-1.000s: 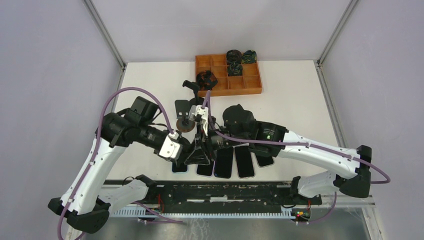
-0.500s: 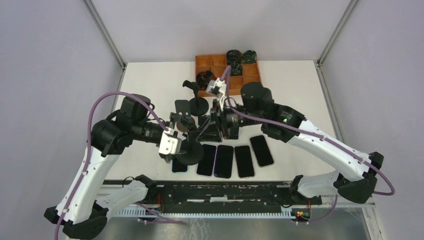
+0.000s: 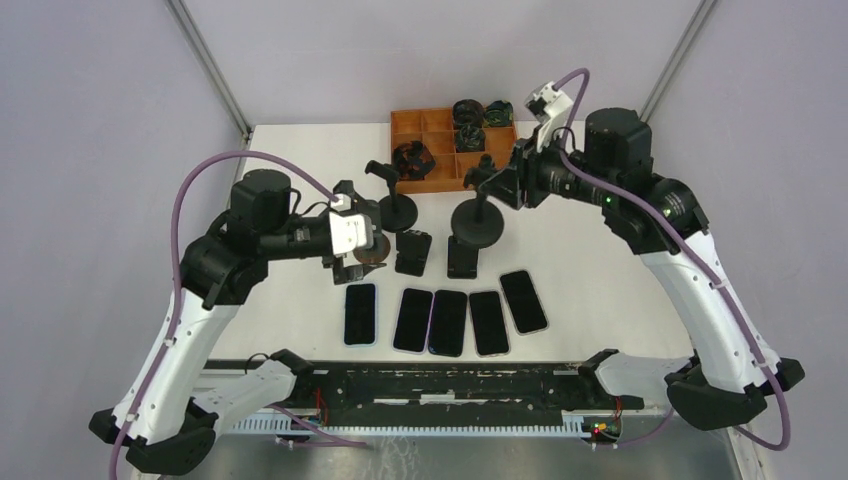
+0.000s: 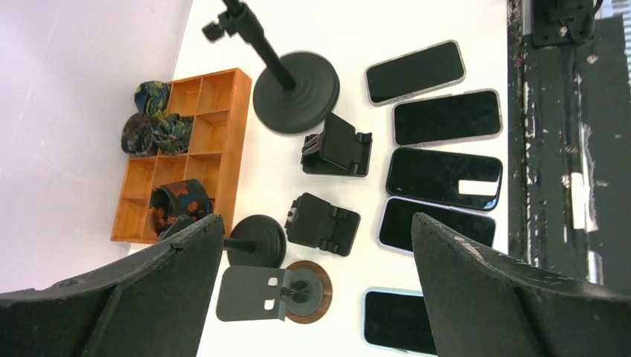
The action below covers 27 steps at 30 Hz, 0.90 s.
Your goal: Remove the phone from the phone stand
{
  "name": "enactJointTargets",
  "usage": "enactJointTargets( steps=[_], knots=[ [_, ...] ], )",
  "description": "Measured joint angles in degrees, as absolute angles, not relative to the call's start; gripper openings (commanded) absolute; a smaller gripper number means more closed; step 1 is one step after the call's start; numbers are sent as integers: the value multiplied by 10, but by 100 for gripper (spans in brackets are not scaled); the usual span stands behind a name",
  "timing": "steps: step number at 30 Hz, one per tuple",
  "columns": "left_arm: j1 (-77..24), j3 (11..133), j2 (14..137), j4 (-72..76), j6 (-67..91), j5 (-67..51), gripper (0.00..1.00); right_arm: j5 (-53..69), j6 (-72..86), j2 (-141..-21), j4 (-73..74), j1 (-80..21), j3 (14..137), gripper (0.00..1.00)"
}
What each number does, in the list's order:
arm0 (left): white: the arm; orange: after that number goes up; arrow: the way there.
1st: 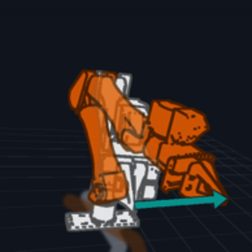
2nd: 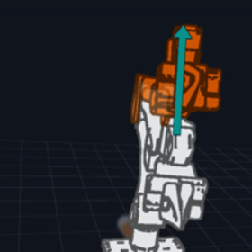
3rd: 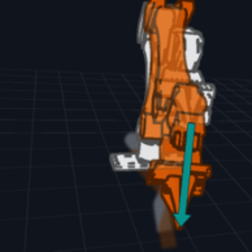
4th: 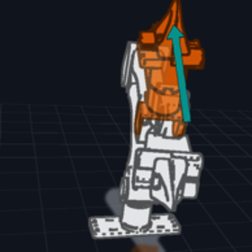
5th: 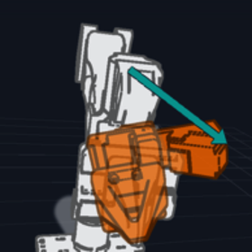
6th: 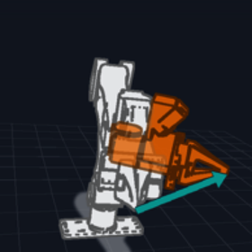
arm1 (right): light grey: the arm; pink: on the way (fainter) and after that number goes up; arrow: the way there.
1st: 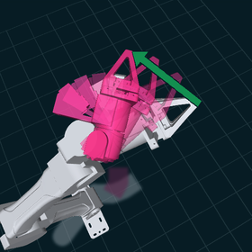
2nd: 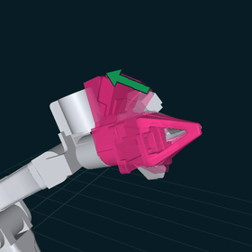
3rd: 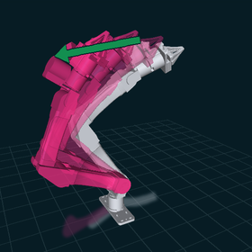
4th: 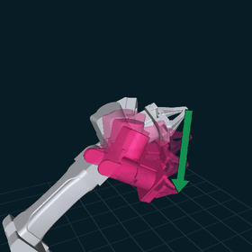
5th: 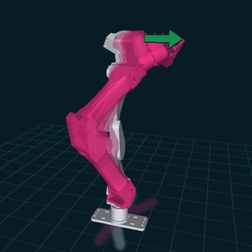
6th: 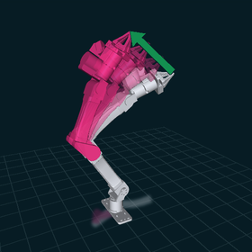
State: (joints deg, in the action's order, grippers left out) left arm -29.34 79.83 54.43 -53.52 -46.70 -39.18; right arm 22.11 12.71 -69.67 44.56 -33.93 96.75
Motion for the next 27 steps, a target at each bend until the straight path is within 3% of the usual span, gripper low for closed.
enactJointTargets(
  steps=[8, 15, 27],
  knots=[
    [-293, 812, 560, -519, -380, -358, 100, 192, 103, -718, 460, -233, 942, 0],
    [-293, 878, 626, -516, -265, -286, 100, 204, 96, -734, 344, -151, 801, 0],
    [-293, 881, 655, -535, -195, -179, 100, 255, 93, -795, 175, -112, 743, 0]
  ],
)
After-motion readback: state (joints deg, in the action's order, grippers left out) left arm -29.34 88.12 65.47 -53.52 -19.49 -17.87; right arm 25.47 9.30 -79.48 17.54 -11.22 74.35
